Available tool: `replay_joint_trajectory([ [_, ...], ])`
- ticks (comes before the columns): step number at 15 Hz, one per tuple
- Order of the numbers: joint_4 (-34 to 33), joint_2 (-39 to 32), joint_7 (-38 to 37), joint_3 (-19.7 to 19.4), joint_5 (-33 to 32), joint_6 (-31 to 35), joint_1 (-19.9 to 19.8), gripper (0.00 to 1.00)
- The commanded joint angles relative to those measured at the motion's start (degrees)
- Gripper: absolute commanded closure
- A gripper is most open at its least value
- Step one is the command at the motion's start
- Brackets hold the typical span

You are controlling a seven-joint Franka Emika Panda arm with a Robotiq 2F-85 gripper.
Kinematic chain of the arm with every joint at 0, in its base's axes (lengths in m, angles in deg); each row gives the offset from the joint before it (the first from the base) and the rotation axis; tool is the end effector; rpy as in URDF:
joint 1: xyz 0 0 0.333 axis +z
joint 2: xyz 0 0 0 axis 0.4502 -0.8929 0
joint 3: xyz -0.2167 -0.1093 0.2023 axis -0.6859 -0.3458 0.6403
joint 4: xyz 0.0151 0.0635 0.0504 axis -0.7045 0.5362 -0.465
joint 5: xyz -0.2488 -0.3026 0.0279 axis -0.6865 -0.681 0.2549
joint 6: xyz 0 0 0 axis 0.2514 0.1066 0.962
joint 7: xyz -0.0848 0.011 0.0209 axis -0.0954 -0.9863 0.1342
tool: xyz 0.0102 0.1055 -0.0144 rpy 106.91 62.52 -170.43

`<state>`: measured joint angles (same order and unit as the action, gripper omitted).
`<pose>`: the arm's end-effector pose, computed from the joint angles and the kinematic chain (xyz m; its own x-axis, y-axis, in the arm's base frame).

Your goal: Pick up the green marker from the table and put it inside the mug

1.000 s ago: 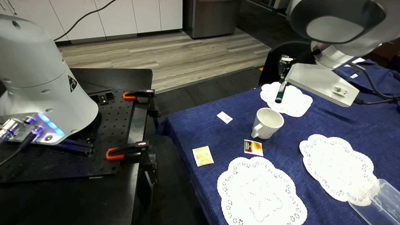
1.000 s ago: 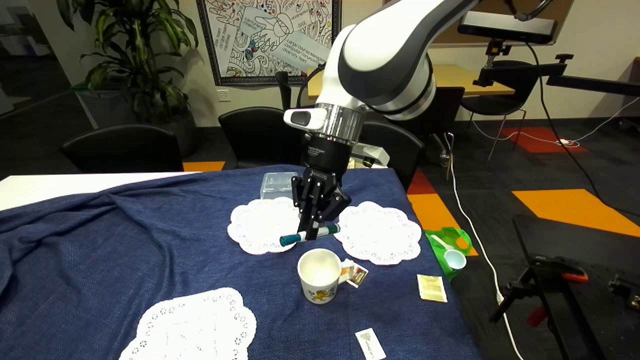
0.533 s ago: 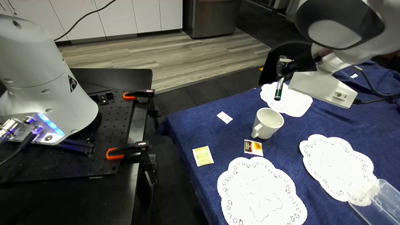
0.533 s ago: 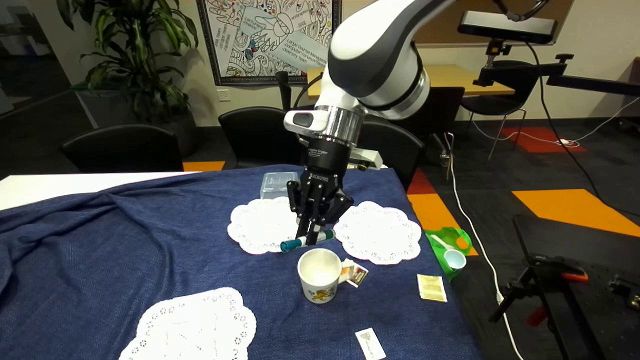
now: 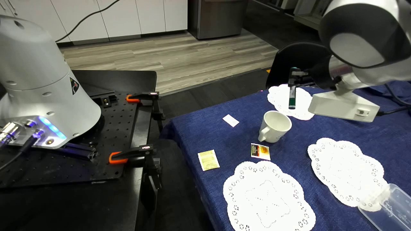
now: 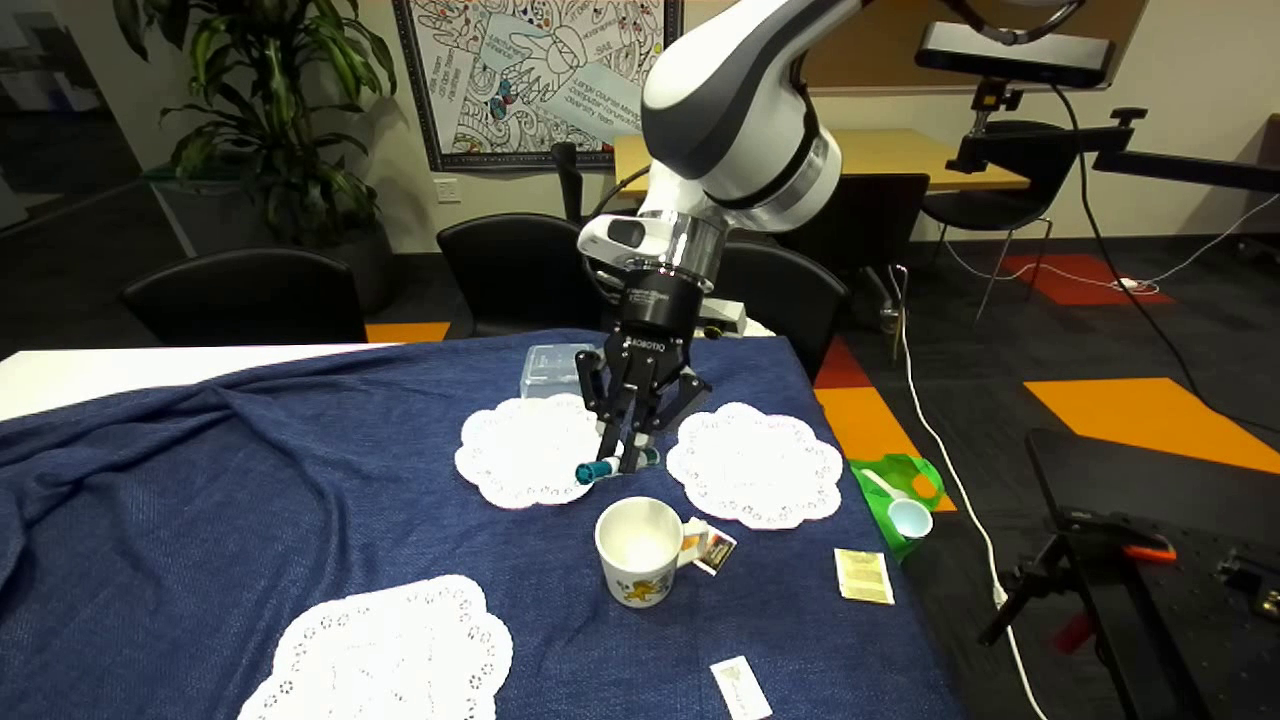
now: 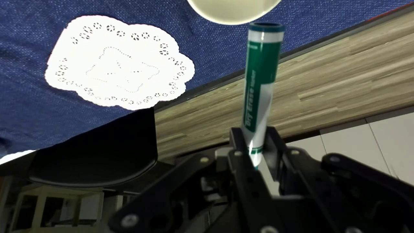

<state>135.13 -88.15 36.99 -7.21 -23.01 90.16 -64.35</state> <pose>0.6249 -0.0869 0.2032 0.1630 0.7200 0.6746 0.9839 -0.1697 -0.0566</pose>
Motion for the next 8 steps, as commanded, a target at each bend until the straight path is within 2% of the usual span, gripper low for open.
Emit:
replay_joint_trajectory([
  [1,-3.86,-2.0,7.37,-5.37,6.42,-4.62,4.18,0.95],
  [4,-5.89,-3.44,12.42,-9.57,11.6,-9.28,6.95,0.95],
  [8,-8.37,-5.22,14.97,-15.73,16.29,-15.58,11.02,0.95],
])
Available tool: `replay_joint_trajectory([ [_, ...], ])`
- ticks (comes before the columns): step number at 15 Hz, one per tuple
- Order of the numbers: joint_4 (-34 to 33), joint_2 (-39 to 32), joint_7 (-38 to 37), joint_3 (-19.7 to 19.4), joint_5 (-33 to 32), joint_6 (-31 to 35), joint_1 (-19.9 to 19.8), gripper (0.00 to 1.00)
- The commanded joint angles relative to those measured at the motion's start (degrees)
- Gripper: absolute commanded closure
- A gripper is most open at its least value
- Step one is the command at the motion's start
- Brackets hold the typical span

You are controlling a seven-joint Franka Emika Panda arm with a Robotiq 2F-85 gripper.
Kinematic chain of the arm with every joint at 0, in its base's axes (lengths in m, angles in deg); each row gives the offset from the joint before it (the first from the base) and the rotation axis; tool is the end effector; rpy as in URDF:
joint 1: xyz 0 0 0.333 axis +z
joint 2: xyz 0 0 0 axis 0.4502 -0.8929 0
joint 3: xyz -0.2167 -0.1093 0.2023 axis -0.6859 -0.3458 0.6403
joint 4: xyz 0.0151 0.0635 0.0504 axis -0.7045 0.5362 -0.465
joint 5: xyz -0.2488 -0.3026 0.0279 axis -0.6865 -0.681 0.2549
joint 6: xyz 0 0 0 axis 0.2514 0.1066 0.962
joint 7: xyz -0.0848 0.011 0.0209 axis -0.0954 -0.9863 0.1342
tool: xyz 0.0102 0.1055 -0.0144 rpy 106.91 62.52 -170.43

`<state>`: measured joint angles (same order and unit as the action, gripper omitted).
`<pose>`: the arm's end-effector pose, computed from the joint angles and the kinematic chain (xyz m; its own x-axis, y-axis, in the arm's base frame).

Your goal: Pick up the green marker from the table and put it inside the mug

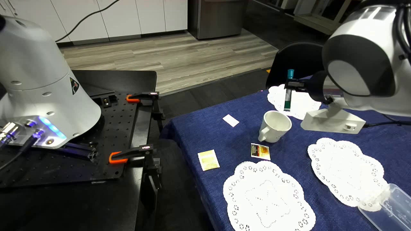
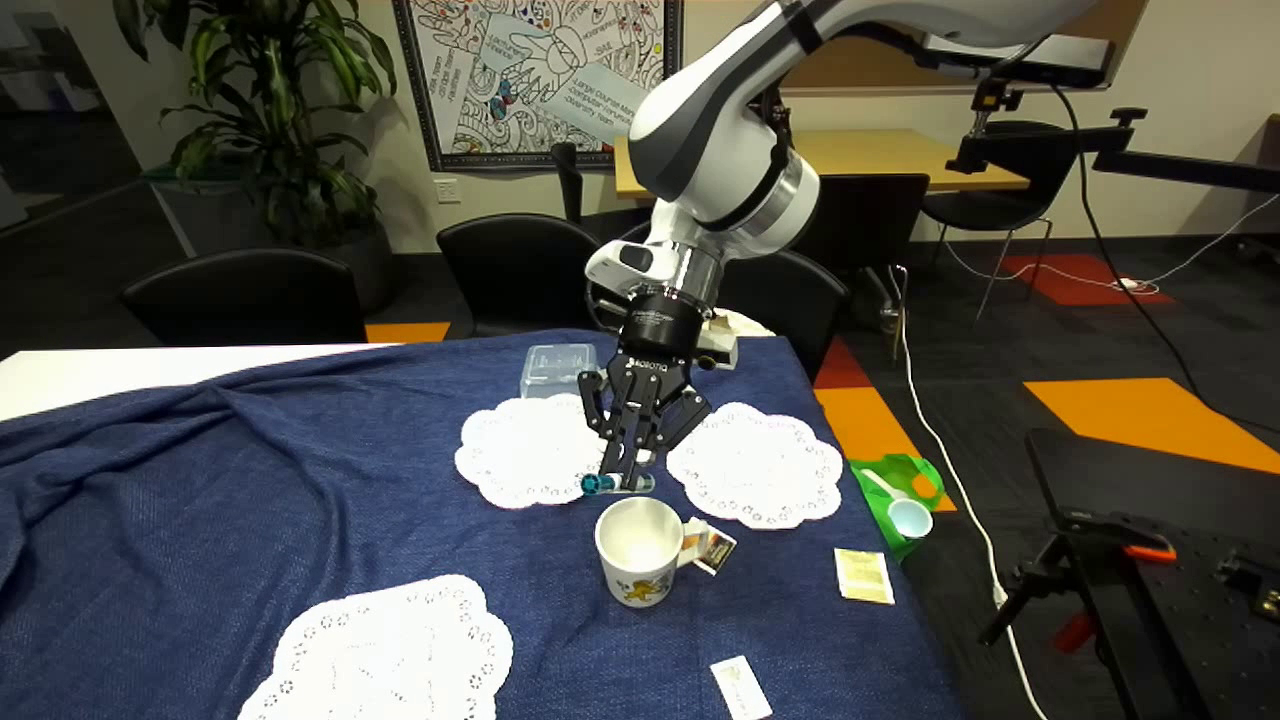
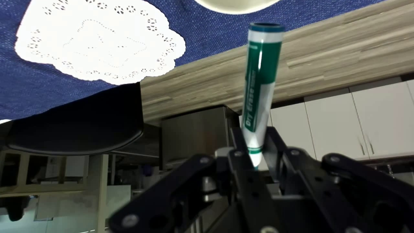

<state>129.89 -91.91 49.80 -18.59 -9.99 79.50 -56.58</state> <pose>0.6257 -0.0994 0.1671 0.1104 0.6069 0.7871 0.9926 -0.1071 -0.0566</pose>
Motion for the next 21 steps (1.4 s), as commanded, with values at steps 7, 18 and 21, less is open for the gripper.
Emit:
replay_joint_trajectory([
  [7,-7.48,-5.34,1.76,-11.14,6.42,-11.81,7.17,0.95],
  [18,-16.05,-13.16,1.5,-12.48,7.05,-16.32,7.69,0.95],
  [21,-18.0,-15.04,0.84,-12.47,6.78,-17.34,7.82,0.95],
])
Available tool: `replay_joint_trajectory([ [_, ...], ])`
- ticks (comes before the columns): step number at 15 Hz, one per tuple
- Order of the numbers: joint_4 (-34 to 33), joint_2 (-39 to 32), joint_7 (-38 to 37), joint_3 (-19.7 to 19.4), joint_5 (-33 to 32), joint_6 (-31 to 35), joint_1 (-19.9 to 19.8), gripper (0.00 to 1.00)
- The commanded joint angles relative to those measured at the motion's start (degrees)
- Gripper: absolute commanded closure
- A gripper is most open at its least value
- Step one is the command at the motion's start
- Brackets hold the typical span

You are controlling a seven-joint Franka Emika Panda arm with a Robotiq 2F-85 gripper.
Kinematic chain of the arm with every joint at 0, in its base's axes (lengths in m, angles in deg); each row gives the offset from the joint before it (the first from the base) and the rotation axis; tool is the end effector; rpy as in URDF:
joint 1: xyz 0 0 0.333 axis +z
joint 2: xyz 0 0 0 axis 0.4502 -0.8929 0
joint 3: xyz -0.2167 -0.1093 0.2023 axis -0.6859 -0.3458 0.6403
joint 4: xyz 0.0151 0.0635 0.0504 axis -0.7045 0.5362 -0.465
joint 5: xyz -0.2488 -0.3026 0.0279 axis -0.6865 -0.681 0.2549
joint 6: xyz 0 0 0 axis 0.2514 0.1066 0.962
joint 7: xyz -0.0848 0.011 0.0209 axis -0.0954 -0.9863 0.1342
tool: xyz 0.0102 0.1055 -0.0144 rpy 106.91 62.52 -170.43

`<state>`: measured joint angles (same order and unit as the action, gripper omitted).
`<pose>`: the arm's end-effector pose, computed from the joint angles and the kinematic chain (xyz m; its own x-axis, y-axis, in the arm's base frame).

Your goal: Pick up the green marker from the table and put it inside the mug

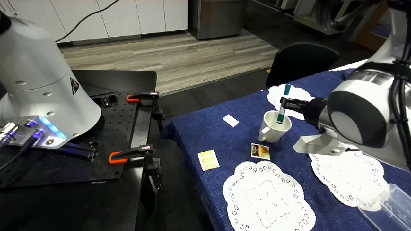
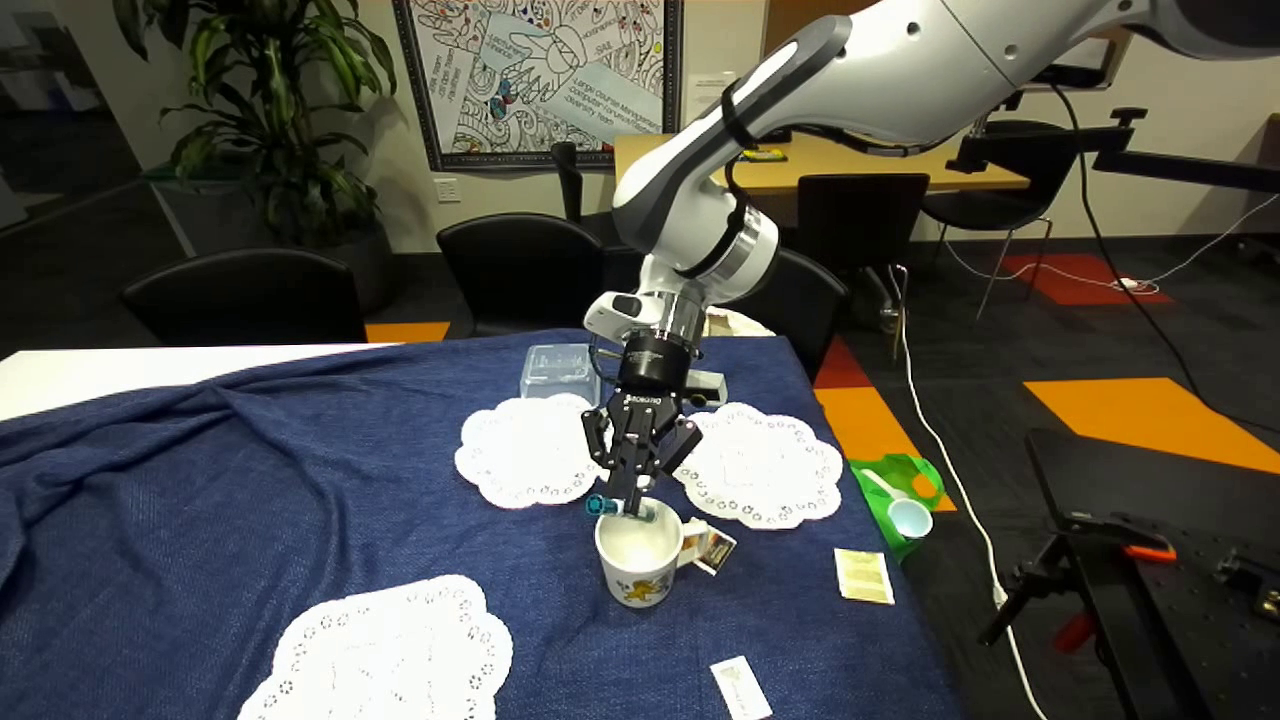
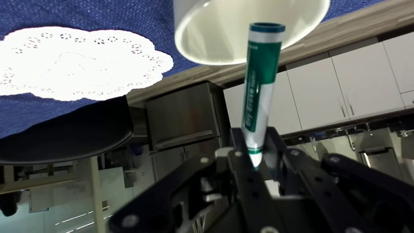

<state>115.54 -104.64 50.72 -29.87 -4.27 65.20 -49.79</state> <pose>0.6408 -0.1240 0.0979 0.1816 0.4976 0.8482 0.9830 -0.0683 -0.1704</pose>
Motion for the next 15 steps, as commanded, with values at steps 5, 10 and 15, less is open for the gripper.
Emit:
replay_joint_trajectory([
  [5,-3.91,-3.2,-0.2,-1.09,1.65,-2.84,0.78,0.32],
  [10,-0.07,0.33,0.97,-1.18,2.29,-1.02,1.54,0.0],
  [15,5.89,7.73,2.15,-1.31,1.85,0.07,3.38,0.0],
])
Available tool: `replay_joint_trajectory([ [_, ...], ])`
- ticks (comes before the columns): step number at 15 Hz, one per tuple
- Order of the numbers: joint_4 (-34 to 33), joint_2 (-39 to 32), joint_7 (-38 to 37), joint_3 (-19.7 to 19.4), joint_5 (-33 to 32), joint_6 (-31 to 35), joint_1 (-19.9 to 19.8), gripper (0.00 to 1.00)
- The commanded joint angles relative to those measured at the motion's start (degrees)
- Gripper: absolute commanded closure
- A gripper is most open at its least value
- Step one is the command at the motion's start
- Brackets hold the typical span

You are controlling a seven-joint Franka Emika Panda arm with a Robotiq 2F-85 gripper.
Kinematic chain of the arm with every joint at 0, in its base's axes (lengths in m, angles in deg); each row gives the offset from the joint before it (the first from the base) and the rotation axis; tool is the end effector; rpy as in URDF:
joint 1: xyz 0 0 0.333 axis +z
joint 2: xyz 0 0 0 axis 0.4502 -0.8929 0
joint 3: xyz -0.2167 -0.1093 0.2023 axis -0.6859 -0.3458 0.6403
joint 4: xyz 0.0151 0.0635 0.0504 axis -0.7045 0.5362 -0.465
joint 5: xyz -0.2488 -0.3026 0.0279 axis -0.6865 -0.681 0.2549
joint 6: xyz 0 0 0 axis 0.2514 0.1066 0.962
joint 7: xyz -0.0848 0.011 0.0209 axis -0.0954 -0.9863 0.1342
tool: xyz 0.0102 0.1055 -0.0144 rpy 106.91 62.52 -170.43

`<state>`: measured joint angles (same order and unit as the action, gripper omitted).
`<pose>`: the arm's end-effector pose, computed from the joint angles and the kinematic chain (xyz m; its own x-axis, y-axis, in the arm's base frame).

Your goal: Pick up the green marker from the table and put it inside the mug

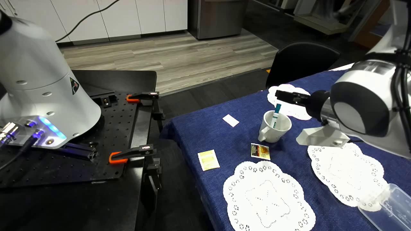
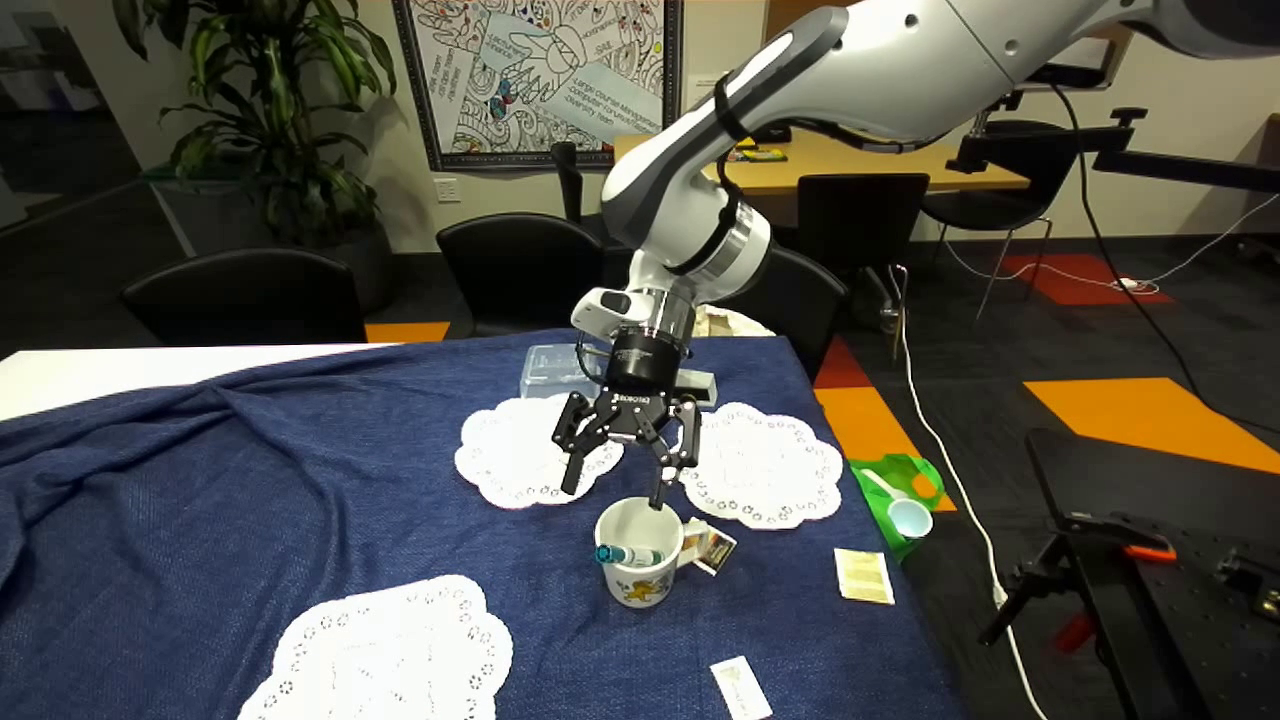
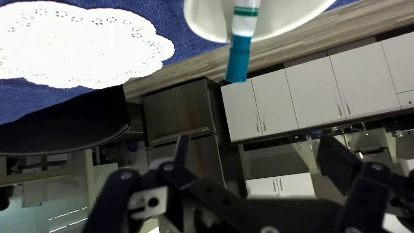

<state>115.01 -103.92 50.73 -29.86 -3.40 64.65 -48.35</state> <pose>0.6497 -0.1086 0.1101 0.1563 0.4927 0.8561 0.9872 -0.0488 -0.1522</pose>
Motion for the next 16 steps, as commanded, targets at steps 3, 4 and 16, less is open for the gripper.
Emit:
replay_joint_trajectory([
  [3,11.52,13.16,1.89,-1.51,1.59,1.88,3.7,0.0],
  [4,13.21,15.24,2.0,-1.72,1.29,2.01,4.35,0.0],
  [16,19.56,24.62,0.31,-4.36,0.55,0.3,10.06,0.0],
])
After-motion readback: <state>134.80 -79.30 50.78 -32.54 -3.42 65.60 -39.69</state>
